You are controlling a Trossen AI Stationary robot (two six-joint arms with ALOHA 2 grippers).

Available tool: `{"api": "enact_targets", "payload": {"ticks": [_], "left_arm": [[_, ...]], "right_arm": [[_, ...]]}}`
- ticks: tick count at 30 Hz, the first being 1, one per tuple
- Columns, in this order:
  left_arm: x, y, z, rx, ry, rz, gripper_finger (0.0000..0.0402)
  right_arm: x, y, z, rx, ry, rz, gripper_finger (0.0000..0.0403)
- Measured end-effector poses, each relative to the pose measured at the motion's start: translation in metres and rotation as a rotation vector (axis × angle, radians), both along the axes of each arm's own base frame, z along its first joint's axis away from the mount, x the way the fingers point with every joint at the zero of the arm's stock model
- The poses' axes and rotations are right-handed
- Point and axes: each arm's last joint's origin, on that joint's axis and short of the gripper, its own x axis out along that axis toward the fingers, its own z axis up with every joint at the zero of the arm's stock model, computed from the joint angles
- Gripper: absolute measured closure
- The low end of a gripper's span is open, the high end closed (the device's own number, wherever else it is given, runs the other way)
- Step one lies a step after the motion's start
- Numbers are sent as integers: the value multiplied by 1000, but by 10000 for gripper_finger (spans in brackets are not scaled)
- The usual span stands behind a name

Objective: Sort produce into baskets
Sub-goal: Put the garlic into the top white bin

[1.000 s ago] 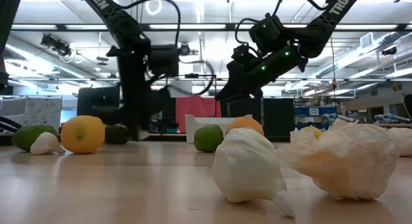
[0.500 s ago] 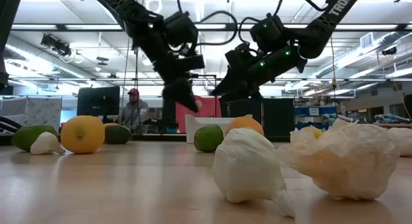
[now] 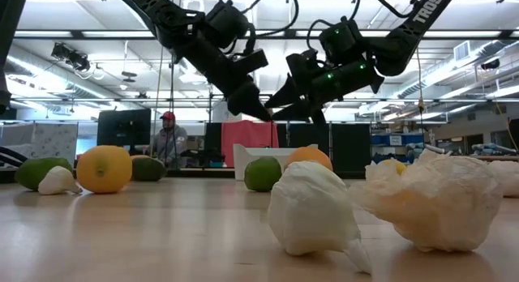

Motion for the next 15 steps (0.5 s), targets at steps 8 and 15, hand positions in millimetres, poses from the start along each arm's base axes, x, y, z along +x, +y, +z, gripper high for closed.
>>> {"api": "enact_targets", "payload": {"ticks": [8,15], "left_arm": [[5,-12,2,50,-1,-59,275],[4,-11,2,75,9,5,274]], "right_arm": [[1,3,0,14,-2,-7,242],[1,3,-1,7,7,-9,351]]}}
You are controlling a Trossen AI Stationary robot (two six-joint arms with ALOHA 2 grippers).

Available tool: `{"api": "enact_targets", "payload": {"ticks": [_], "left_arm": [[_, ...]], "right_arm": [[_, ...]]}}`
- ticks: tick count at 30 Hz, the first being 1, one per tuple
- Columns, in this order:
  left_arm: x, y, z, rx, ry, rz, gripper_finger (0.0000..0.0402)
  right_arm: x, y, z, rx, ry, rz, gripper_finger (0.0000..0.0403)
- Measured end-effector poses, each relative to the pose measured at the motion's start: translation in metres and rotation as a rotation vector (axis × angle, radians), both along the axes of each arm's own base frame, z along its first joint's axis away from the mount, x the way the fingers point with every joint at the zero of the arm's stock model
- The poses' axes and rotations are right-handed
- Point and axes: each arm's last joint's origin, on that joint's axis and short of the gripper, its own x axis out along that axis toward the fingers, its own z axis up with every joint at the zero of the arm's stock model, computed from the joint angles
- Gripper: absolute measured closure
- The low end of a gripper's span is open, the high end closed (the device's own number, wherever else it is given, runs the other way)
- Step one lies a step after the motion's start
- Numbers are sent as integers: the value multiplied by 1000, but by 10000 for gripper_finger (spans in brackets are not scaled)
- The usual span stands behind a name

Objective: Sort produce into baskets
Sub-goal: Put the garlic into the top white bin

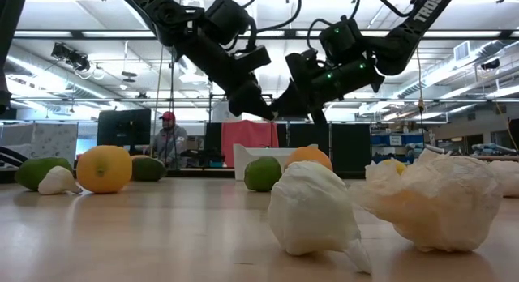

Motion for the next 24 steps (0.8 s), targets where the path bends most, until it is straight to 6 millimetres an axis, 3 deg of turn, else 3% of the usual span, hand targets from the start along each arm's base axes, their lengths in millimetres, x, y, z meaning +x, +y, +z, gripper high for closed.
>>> {"api": "enact_targets", "payload": {"ticks": [7,11,13,20,24], "left_arm": [[-8,5,-9,-150,4,66,254],[-21,11,-31,-264,58,38,244],[-22,12,-33,-310,14,-4,244],[-23,11,-35,-336,-17,4,243],[-25,10,-29,-335,-28,4,243]], "right_arm": [[-6,-14,-3,-30,48,-50,357],[-11,-37,4,-27,193,-143,357],[-15,-45,5,-25,289,-174,358],[-11,-74,46,-94,439,-201,358],[-3,-93,52,-108,543,-203,358]]}}
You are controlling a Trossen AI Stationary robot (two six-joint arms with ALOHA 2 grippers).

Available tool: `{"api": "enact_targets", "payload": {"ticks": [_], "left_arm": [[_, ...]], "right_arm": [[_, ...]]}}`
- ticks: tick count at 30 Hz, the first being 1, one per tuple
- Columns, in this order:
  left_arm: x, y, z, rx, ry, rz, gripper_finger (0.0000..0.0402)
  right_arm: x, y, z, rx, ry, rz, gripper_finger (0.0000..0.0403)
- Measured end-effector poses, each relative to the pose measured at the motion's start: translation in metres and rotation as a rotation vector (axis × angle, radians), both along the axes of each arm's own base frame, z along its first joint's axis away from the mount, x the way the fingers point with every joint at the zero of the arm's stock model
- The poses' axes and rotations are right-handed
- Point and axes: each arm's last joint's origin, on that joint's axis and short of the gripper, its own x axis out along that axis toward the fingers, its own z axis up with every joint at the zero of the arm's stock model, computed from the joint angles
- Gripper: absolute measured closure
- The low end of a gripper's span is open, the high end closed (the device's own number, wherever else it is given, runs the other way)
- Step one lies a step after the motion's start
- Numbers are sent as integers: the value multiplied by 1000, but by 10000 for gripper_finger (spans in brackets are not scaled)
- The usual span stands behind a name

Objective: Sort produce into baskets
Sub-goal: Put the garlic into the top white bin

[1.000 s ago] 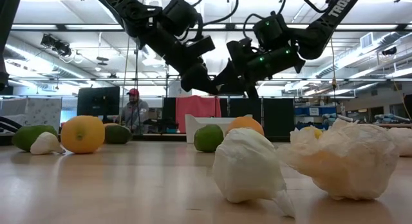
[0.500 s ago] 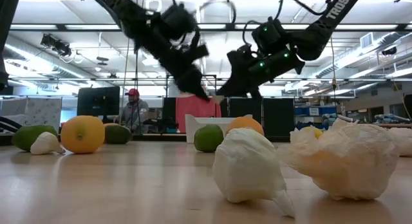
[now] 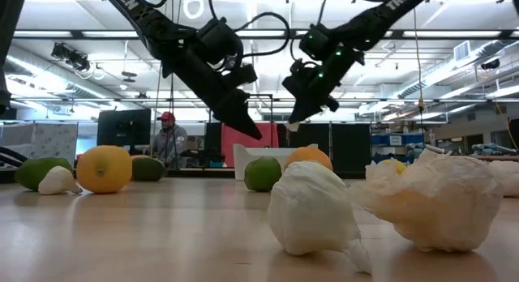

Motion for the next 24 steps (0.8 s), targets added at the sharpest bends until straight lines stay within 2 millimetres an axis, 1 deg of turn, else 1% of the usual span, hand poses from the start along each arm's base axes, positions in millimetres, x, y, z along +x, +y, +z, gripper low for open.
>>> {"api": "enact_targets", "payload": {"ticks": [2,5,7,9,11,13,18,21,24], "left_arm": [[-2,-1,9,0,-31,-5,243],[-8,-3,26,6,-74,-8,243],[-14,-4,36,26,-89,-6,243],[-18,-4,46,49,-107,6,243],[-22,-2,51,59,-118,18,243],[-24,-1,53,70,-120,21,243],[-28,3,52,95,-86,14,243],[-28,5,53,100,-92,20,243],[-28,5,53,100,-91,22,243]], "right_arm": [[7,-8,-5,39,49,30,359],[21,-19,-22,115,115,67,359],[30,-25,-28,132,140,83,358],[35,-27,-33,150,173,89,354],[39,-30,-41,160,206,93,352],[43,-31,-51,167,238,99,351],[47,-33,-66,166,288,123,345],[46,-32,-68,125,342,149,326],[46,-30,-60,89,345,156,289]]}}
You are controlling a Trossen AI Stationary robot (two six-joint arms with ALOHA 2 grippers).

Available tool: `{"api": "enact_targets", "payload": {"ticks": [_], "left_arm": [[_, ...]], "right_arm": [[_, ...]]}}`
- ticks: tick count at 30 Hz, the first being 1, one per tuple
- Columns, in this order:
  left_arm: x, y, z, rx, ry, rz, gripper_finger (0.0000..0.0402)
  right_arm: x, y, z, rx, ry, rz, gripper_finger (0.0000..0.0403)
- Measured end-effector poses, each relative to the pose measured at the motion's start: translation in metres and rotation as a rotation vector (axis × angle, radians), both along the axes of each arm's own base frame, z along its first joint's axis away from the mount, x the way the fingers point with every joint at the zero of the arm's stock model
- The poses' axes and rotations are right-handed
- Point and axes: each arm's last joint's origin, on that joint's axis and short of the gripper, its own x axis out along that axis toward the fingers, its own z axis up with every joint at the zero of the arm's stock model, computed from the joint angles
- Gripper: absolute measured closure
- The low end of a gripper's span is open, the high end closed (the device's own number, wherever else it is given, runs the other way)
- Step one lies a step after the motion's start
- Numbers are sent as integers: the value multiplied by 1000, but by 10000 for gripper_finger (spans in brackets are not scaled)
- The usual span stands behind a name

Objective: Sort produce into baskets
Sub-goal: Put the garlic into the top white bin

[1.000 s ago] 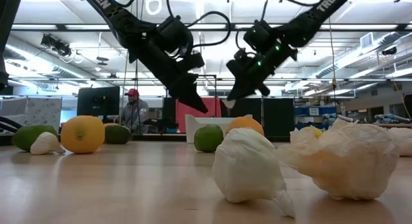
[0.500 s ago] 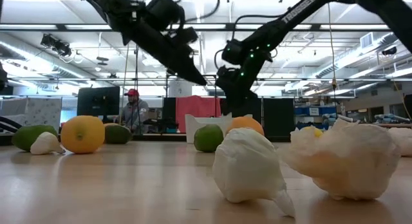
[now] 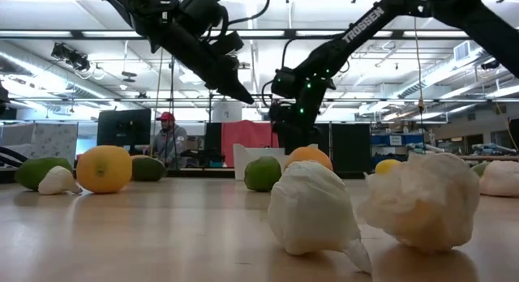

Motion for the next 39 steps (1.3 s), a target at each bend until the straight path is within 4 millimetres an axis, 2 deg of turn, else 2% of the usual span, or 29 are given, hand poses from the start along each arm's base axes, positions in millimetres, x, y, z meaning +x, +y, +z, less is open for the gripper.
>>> {"api": "enact_targets", "payload": {"ticks": [8,13,18,22,24,28,31,36,39], "left_arm": [[6,-19,-1,-78,-16,-22,243],[7,-37,-8,-123,52,-58,243],[10,-67,-14,-171,114,-90,243],[12,-92,-15,-177,125,-90,243],[13,-105,-14,-190,113,-119,243],[18,-131,-9,-205,42,-193,243],[19,-145,-6,-197,2,-193,243],[17,-156,-4,-140,-24,-111,243],[17,-159,-4,-136,-28,-104,243]], "right_arm": [[-4,8,37,-32,-85,-37,181],[-8,27,64,-66,-95,-62,150],[-15,68,92,-94,-73,-22,152],[-28,116,98,-66,-97,40,154],[-36,140,96,-46,-109,59,154],[-50,189,78,-14,-180,118,154],[-55,226,64,22,-286,260,154],[-57,284,30,39,-444,503,154],[-57,307,9,-3,-451,585,154]]}}
